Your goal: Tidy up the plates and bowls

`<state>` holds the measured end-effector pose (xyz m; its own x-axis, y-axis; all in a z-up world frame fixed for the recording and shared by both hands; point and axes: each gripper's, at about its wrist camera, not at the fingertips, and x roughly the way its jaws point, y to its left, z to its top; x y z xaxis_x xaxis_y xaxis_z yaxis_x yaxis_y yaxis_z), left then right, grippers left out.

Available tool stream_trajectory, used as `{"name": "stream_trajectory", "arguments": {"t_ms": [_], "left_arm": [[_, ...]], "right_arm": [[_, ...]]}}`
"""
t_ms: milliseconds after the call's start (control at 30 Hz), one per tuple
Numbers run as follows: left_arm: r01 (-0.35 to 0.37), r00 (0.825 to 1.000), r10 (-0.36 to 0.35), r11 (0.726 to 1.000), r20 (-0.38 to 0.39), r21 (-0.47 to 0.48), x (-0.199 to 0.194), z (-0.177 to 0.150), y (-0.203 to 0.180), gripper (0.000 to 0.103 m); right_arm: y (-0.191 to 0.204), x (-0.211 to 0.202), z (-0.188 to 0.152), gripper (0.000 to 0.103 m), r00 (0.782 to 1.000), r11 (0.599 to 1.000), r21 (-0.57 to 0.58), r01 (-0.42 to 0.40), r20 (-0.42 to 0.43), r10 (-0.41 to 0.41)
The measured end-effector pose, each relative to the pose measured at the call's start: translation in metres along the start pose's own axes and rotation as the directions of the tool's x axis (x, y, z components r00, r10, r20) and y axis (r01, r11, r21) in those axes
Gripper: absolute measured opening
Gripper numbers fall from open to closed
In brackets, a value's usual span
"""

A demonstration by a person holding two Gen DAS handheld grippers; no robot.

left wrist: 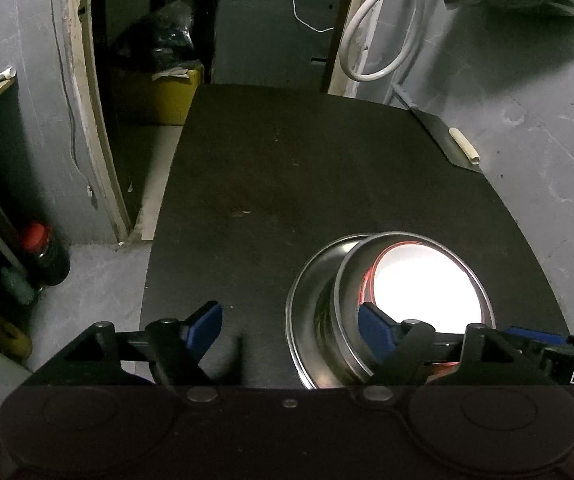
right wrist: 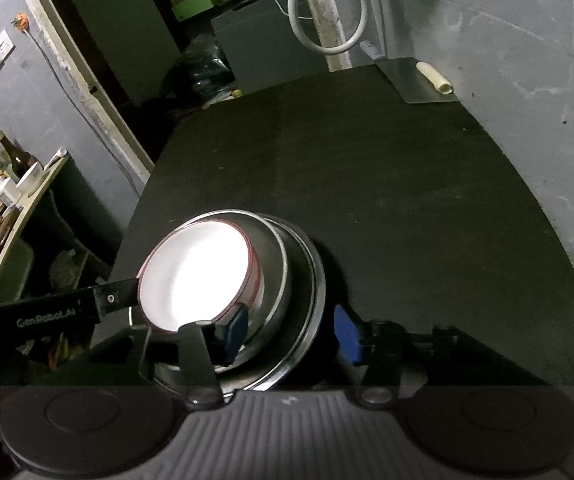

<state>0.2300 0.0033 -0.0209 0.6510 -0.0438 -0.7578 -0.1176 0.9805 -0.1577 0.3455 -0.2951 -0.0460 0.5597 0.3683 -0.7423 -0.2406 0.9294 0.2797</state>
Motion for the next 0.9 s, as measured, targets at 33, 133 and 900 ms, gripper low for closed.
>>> {"name": "stream_trajectory", "arguments": {"t_ms": [33,133,900], "left_arm": [[0.002,1.0,-0.002,1.0,0.001,0.001,-0.001,0.0,0.001,0.078],[0.004,1.0,-0.004,1.0,0.003,0.007,-0.004,-0.001,0.002,0.079],[0.033,0.998,-0.035,0.999,0.05,0.037,-0.028,-0.008,0.006,0.098]], "right_arm": [[0.0,-0.001,0.0,0.056,1.0,1.0,0.002,0.001,0.002,-0.001],[0.002,-0.005,-0.003,0.059,1.0,1.0,0.002,0.009,0.011,-0.009],[0.012,-0.026,-0.011,0.095,0.997,1.0,0.002,0.025,0.073,-0.025]]}}
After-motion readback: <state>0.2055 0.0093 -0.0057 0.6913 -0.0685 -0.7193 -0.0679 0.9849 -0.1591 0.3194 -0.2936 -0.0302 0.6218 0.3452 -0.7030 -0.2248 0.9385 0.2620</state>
